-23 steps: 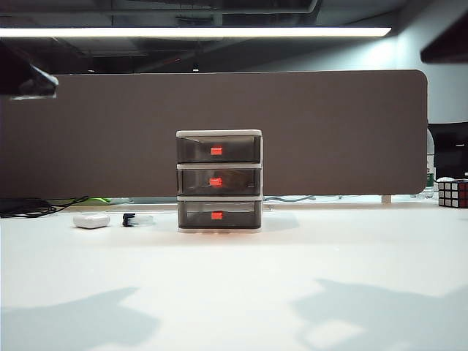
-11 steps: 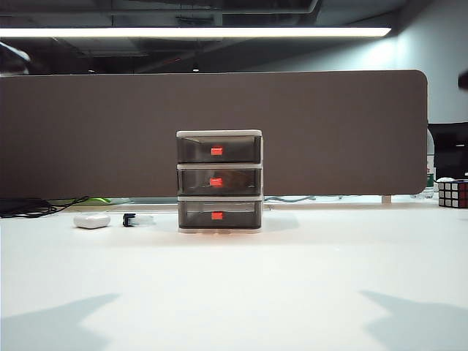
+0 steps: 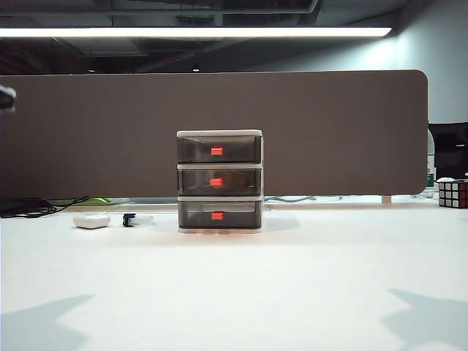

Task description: Open the second layer of the drawer on the table, pick up a pack of napkins on the table and put it in, and finally close the drawer.

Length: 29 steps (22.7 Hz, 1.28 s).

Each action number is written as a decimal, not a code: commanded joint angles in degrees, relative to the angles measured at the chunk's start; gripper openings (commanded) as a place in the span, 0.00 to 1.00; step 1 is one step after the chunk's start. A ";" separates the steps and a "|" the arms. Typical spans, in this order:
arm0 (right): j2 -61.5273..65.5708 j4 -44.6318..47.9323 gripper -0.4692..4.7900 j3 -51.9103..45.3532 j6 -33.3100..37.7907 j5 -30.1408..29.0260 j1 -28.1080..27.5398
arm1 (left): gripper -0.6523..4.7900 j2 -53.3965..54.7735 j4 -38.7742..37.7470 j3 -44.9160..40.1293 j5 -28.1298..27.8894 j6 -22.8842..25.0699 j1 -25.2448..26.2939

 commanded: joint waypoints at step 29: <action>-0.13 2.51 0.08 -0.35 -7.52 6.54 -12.83 | 0.11 0.04 4.70 -2.51 32.72 -1.31 50.86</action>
